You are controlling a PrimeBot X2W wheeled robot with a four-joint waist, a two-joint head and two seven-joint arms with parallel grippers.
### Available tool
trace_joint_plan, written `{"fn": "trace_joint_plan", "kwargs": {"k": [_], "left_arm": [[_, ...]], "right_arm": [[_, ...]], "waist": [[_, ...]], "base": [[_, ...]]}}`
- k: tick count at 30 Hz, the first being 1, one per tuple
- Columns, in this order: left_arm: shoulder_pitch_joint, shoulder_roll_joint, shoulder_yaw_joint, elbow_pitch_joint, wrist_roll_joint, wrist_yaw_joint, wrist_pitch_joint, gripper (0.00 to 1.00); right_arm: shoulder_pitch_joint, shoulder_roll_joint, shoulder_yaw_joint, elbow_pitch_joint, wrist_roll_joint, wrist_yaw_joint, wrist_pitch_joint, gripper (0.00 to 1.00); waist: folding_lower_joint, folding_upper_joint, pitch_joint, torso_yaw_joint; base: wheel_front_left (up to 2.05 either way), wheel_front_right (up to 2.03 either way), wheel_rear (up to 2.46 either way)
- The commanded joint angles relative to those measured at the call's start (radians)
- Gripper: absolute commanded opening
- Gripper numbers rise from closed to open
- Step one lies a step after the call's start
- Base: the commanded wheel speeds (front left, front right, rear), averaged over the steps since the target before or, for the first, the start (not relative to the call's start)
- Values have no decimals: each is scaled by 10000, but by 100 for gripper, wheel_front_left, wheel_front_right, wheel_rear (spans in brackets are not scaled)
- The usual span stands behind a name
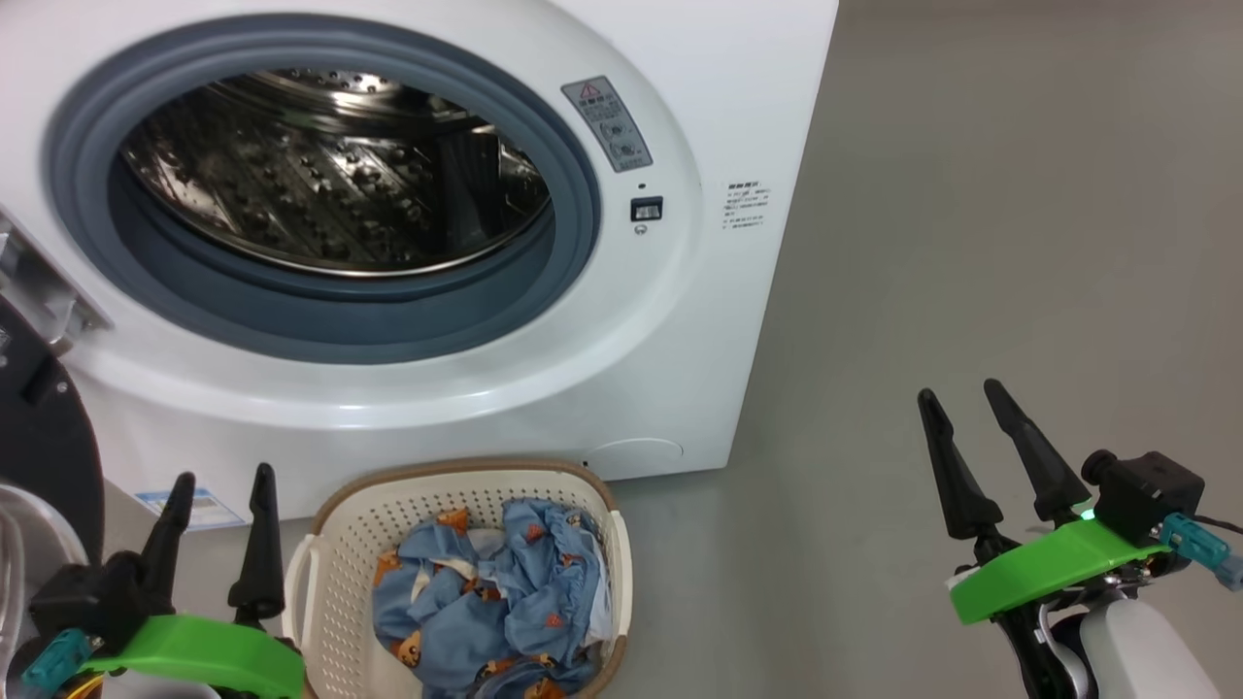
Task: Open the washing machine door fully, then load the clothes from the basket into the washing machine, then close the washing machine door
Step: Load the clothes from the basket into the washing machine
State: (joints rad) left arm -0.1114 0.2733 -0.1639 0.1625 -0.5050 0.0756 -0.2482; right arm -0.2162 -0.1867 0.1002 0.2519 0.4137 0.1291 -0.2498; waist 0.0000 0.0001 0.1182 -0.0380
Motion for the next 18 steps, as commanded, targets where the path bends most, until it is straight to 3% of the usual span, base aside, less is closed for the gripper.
{"fn": "trace_joint_plan", "kwargs": {"k": [1,9,18], "left_arm": [[-466,242,391,-184,151,12,-130,100],[-766,257,391,-37,289,91,-132,100],[-1397,245,160,668,255,-136,-64,100]], "right_arm": [[-285,20,159,-280,-65,16,-120,100],[-493,162,116,-432,-96,16,-120,100],[-849,307,133,-519,-196,16,-120,100]], "waist": [[0,-1,221,-79],[0,-1,957,-272],[0,-1,2001,-442]], "base": [[0,0,0],[0,0,0],[0,0,0]]}}
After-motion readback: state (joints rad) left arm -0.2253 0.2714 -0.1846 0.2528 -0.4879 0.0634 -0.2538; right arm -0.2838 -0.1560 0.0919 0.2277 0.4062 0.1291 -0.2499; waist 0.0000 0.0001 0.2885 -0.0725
